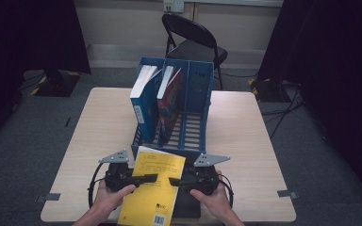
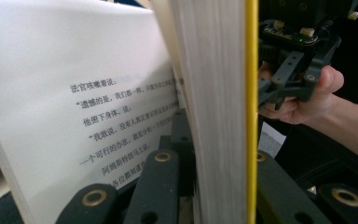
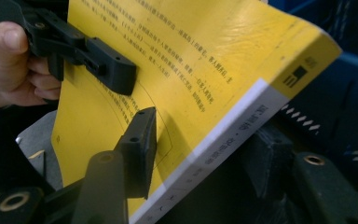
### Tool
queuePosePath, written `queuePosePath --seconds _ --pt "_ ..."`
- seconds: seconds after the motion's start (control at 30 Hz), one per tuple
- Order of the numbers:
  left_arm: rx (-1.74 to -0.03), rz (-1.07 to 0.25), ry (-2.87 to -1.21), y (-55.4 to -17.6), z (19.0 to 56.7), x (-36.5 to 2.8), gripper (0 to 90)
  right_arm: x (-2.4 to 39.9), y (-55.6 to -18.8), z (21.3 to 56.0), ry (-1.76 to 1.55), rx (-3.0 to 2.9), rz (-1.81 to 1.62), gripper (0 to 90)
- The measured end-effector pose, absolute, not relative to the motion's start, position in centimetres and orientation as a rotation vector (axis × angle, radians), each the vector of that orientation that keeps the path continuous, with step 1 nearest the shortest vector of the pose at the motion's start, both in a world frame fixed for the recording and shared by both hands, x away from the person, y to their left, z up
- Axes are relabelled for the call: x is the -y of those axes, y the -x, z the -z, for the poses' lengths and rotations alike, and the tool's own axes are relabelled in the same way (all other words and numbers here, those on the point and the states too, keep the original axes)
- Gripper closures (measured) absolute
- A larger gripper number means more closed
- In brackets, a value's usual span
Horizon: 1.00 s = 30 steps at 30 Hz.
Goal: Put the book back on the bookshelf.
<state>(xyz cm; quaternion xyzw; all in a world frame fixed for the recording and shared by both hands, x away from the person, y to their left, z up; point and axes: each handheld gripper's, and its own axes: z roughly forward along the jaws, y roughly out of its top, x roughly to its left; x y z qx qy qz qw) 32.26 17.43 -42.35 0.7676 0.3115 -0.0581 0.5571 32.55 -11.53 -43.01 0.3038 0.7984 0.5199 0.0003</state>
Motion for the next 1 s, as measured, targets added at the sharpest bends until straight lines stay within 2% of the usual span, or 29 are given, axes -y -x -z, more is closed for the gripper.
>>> queuePosePath --seconds 0.13,0.47,0.77,0.9,1.0 --pt "-0.725 0.138 -1.795 -32.5 41.8 -17.2 82.2 12.2 -32.9 42.1 -0.968 -2.467 -1.696 55.2" --pt "-0.706 0.093 -1.78 -32.7 40.6 -16.7 81.3 12.9 -33.1 40.1 -0.925 -2.411 -1.733 62.5" --pt "-0.677 0.071 -1.762 -32.8 39.3 -16.9 81.0 12.6 -33.1 38.4 -0.854 -2.385 -1.733 65.4" --pt "-0.674 0.066 -1.729 -32.7 38.1 -16.7 82.3 13.0 -33.0 37.3 -0.833 -2.339 -1.776 69.8" --pt "-0.651 0.018 -1.743 -32.5 37.4 -16.4 82.5 13.3 -33.0 36.9 -0.82 -2.305 -1.831 72.1"
